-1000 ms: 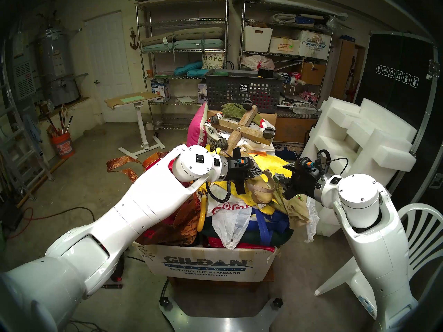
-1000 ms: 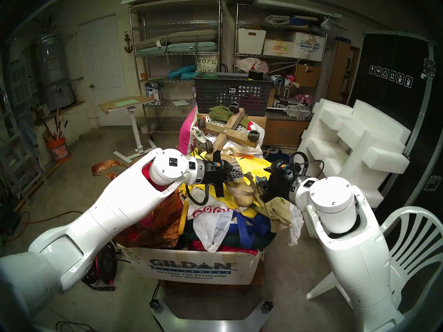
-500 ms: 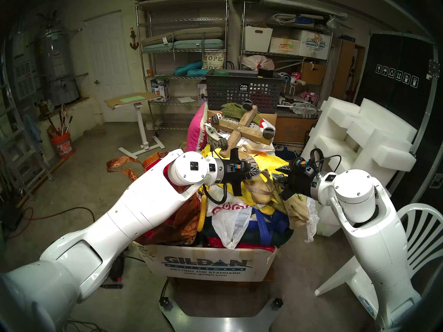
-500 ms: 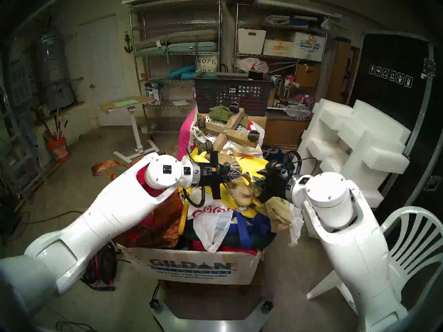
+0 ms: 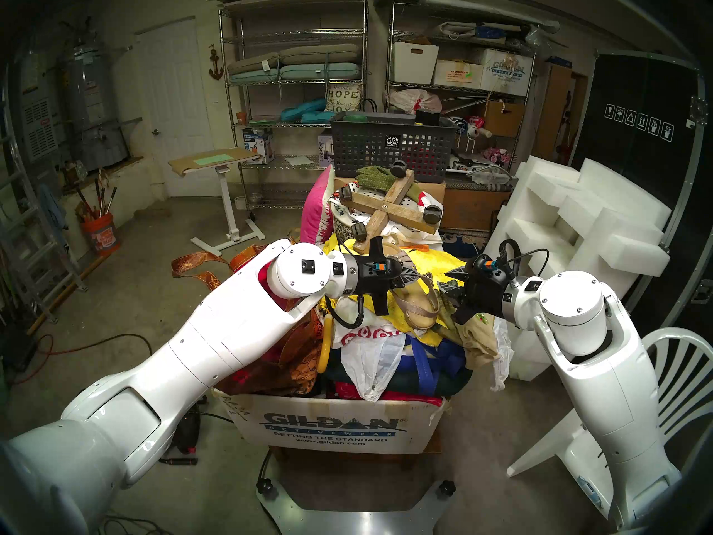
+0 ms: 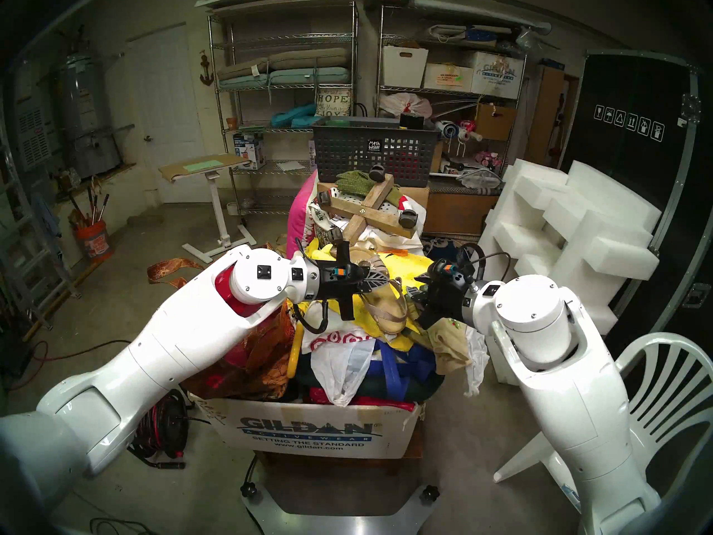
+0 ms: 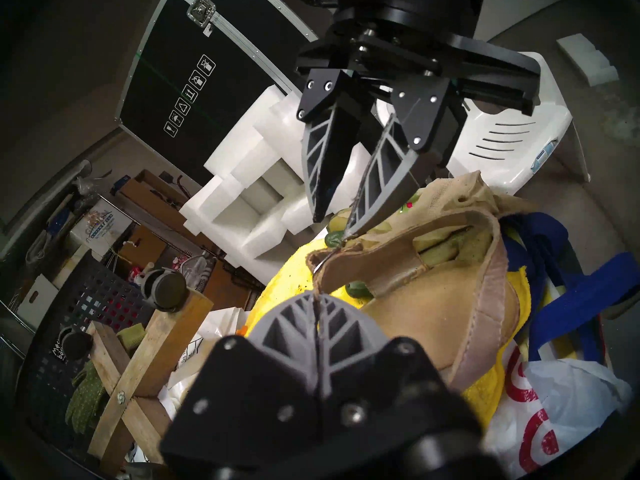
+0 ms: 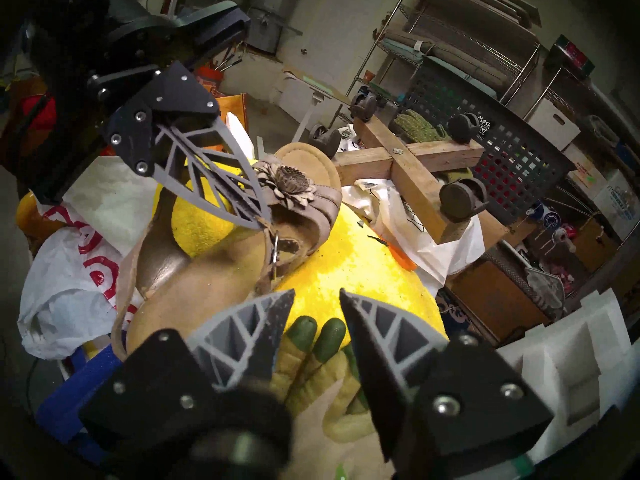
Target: Unbuckle a shoe
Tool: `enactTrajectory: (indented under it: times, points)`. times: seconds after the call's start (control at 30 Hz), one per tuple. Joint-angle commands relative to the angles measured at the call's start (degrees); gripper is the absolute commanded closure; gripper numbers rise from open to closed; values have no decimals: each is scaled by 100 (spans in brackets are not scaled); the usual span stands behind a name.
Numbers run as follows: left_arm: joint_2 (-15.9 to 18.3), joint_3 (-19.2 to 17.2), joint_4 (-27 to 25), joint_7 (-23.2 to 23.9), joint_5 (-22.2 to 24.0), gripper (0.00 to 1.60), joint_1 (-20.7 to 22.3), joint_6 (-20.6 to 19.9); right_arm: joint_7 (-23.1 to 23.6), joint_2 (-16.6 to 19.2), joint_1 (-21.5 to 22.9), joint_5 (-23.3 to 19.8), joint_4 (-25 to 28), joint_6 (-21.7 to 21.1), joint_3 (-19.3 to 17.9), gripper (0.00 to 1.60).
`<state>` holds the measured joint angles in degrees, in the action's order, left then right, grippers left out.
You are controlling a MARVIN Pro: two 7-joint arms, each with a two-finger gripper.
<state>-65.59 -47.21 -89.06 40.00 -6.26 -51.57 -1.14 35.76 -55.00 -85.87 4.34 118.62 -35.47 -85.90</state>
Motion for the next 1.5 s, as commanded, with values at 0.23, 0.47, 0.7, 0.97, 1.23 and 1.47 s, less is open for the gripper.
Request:
enactTrajectory:
  times: [0.23,0.47,0.7,0.97,1.23,1.47]
  points:
    - [-27,-64,-145,38,57,160,122,-25,71,87,-186,22,255,108,-98,57]
    - [-41,-56,-116,50,73,160,127,-18,24,3,-183,33,275,107,-83,50]
    - [-53,-34,-96,65,92,160,110,-5,-27,-97,-40,53,178,128,33,47]
    - [-43,-32,-81,62,104,160,89,4,11,-108,58,48,121,149,151,47]
    - [-33,-21,-69,69,122,160,67,56,-84,-175,160,104,122,79,229,48]
    - [-17,-12,-73,74,134,160,46,110,-212,-256,245,181,88,-40,240,59]
